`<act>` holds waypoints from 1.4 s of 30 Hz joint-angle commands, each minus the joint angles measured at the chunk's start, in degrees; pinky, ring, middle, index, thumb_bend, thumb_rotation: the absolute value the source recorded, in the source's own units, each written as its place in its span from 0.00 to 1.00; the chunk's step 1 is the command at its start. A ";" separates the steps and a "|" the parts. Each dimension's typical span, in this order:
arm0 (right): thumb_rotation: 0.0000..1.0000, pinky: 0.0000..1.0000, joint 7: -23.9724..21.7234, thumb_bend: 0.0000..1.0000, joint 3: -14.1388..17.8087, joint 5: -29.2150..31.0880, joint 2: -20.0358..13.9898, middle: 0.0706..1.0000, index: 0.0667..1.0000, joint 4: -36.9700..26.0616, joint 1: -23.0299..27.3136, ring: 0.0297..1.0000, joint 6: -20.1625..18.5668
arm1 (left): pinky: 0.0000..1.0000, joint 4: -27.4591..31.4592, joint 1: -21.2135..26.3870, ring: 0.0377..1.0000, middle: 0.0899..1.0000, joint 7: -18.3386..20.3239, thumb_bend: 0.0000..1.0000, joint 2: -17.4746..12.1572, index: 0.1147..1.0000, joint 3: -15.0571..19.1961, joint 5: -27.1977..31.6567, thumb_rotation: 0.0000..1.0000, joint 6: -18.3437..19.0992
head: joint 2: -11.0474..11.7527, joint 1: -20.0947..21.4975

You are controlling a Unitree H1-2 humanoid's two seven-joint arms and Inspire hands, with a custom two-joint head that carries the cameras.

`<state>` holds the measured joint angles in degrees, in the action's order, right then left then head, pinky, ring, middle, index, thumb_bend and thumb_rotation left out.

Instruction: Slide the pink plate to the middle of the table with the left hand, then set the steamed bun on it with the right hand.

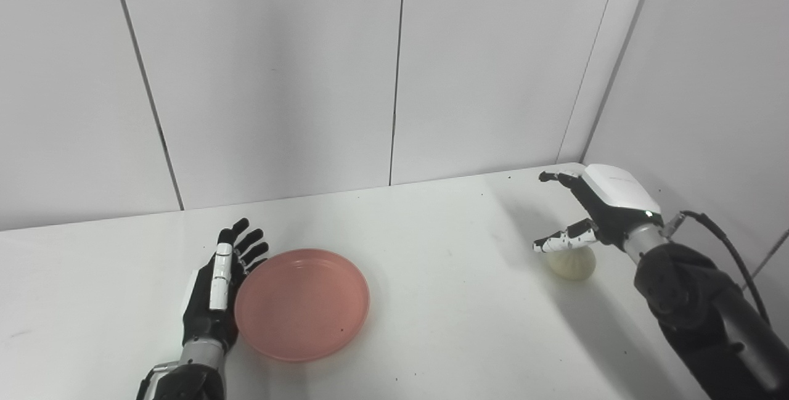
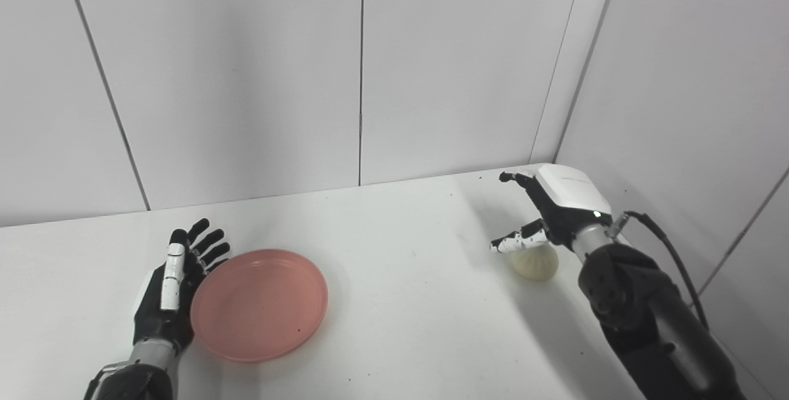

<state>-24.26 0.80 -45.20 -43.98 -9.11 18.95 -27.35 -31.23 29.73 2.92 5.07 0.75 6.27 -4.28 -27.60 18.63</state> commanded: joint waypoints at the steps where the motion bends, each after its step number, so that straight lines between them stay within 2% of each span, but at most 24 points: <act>1: 0.30 0.64 -1.57 1.00 0.13 -5.71 -1.56 0.81 0.77 1.01 2.84 0.75 0.44 | 0.78 -1.61 -0.28 0.82 0.84 0.06 0.67 0.15 0.84 -0.24 -0.33 0.95 1.26 | -0.04 -0.12; 4: 0.34 0.68 -1.78 1.00 -1.61 -9.42 -1.94 0.82 0.76 4.35 3.95 0.79 0.46 | 0.78 -1.64 -0.31 0.82 0.84 0.09 0.66 0.10 0.84 -0.39 -0.56 0.96 1.14 | -0.05 -0.21; 7: 0.34 0.70 -0.93 1.00 -2.63 -10.50 -2.23 0.82 0.76 7.11 4.80 0.80 0.56 | 0.78 -1.43 -0.41 0.82 0.84 0.24 0.66 0.17 0.85 -0.35 -0.45 0.96 1.35 | -0.13 -0.45; 10: 0.34 0.70 0.10 1.00 -3.61 -10.85 -2.36 0.81 0.75 10.52 6.00 0.79 0.73 | 0.78 -1.30 -0.50 0.82 0.83 0.03 0.66 0.25 0.84 -0.43 -0.66 0.96 1.33 | -0.17 -0.59; 14: 0.37 0.64 0.02 1.00 -5.49 -11.34 -2.74 0.76 0.74 14.61 7.44 0.73 0.82 | 0.78 -1.11 -0.64 0.81 0.83 -0.03 0.66 0.28 0.85 -0.54 -0.77 0.96 1.37 | -0.30 -0.84; 18: 0.43 0.67 0.09 1.00 -6.19 -8.84 -2.59 0.77 0.75 19.59 8.96 0.76 1.24 | 0.78 -0.66 -0.74 0.81 0.83 0.04 0.65 0.30 0.85 -0.59 -0.65 0.96 1.86 | -0.42 -0.94; 22: 0.45 0.63 1.93 1.00 -5.82 -5.40 -2.27 0.73 0.74 22.67 9.32 0.72 2.35 | 0.78 -0.25 -0.93 0.81 0.83 -0.13 0.65 0.27 0.85 -0.66 -0.79 0.96 2.06 | -0.55 -0.93; 25: 0.47 0.64 1.94 1.00 -5.85 -3.26 -2.37 0.76 0.75 23.68 9.39 0.75 2.54 | 0.77 0.38 -1.10 0.81 0.82 -0.33 0.65 0.27 0.84 -0.76 -1.01 0.96 2.58 | -0.77 -0.97; 26: 0.46 0.64 2.15 1.00 -5.57 -2.05 -2.40 0.76 0.74 24.19 9.33 0.74 3.10 | 0.76 0.40 -1.12 0.81 0.82 -0.30 0.65 0.24 0.84 -0.76 -1.03 0.96 2.61 | -0.77 -0.97; 27: 0.45 0.56 2.12 1.00 -5.30 -0.72 -2.46 0.69 0.74 24.55 9.28 0.65 3.52 | 0.76 0.40 -1.14 0.81 0.83 -0.27 0.65 0.22 0.84 -0.76 -1.05 0.96 2.60 | -0.86 -1.04; 28: 0.44 0.43 2.07 1.00 -5.07 0.55 -2.56 0.53 0.73 24.85 9.21 0.48 3.93 | 0.76 0.33 -1.13 0.81 0.83 -0.21 0.65 0.19 0.85 -0.77 -1.05 0.96 2.55 | -0.86 -1.04; 30: 0.44 0.39 2.24 1.00 -4.92 2.63 -2.92 0.49 0.73 25.30 8.95 0.43 4.80 | 0.77 -0.13 -1.03 0.81 0.83 0.00 0.65 0.13 0.85 -0.75 -0.99 0.97 2.21 | -0.96 -1.20; 33: 0.46 0.40 1.58 1.00 -5.82 4.09 -3.66 0.50 0.72 26.26 8.96 0.43 4.99 | 0.77 -0.24 -1.02 0.81 0.83 0.04 0.65 0.18 0.85 -0.70 -0.97 0.97 2.18 | -1.06 -1.24; 36: 0.48 0.34 -2.06 1.00 -7.61 4.72 -4.58 0.46 0.68 25.94 9.45 0.38 2.87 | 0.77 -0.30 -0.99 0.81 0.83 0.10 0.65 0.19 0.85 -0.66 -0.90 0.96 2.13 | -1.08 -1.27; 42: 0.45 0.32 -6.71 1.00 -9.86 4.98 -5.76 0.45 0.59 25.37 10.10 0.37 0.69 | 0.78 -0.11 -0.96 0.82 0.83 0.19 0.64 0.27 0.86 -0.65 -0.75 0.96 2.65 | -1.19 -1.49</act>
<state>-29.30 -8.59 -40.23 -47.91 16.83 27.99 -25.60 -30.59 29.43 2.92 5.06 0.33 5.48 -3.98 -28.74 17.23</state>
